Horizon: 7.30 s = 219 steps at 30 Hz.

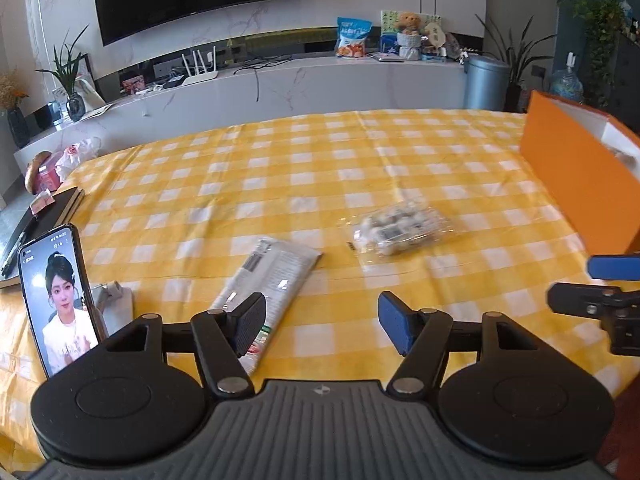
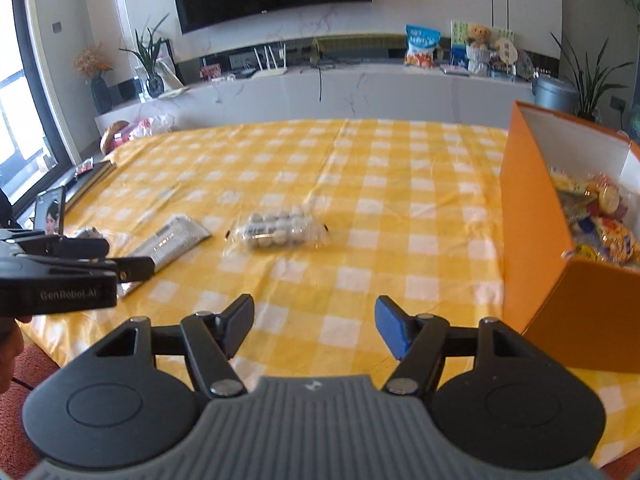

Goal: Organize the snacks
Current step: 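Withdraw both tools from the box back over the table, then lower the left tool around the white stick pack while the right tool approaches the clear egg pack, then close the left tool on the white stick pack while the right tool grasps the clear egg pack, then carry both packs over the orange box and open both tools to drop them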

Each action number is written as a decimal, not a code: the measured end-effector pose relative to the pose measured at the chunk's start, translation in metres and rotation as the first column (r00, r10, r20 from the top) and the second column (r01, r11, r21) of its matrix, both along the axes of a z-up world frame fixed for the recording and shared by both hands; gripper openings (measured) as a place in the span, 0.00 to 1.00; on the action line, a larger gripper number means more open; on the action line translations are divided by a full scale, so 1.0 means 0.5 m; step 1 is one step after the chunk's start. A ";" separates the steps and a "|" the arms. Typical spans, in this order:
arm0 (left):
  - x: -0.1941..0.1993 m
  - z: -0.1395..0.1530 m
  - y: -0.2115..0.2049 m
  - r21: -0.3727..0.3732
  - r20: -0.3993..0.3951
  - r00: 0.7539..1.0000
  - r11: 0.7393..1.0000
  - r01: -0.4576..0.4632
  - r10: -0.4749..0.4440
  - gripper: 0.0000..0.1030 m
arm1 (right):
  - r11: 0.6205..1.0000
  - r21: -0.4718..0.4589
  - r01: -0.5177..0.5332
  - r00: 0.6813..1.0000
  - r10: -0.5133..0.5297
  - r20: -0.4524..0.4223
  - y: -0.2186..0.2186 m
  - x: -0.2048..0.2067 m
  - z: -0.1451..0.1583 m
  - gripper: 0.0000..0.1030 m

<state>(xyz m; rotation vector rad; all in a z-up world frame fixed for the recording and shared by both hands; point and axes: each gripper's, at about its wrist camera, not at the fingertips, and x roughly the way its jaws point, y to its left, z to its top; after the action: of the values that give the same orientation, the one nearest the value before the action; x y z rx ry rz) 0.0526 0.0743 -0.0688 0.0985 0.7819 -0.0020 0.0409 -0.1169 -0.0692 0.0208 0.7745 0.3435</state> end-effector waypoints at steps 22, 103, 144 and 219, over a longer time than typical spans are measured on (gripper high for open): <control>0.111 -0.104 0.115 0.003 -0.047 0.998 0.999 0.052 -0.051 0.83 | 0.997 -0.045 -0.068 0.996 0.065 -0.061 0.098 0.107 -0.077 0.64; 0.148 -0.083 0.086 -0.233 -0.077 0.986 0.958 -0.165 0.151 0.63 | 0.995 -0.091 0.040 0.999 -0.042 -0.011 0.221 0.294 -0.135 0.60; 0.097 0.033 -0.036 -0.282 -0.053 0.997 0.957 -0.075 0.063 0.58 | 0.999 0.028 0.014 1.000 -0.013 -0.027 0.063 0.153 -0.047 0.48; 0.426 0.026 -0.670 -0.167 -0.175 0.821 0.838 0.520 -0.544 0.62 | 0.888 -0.459 0.014 0.999 -0.030 -0.028 -0.504 0.414 0.024 0.54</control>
<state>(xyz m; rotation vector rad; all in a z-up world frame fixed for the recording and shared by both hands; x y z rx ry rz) 0.2654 -0.2609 -0.0557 0.2121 0.9492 -0.6026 0.2478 -0.3687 -0.0572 -0.4130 0.8738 0.1305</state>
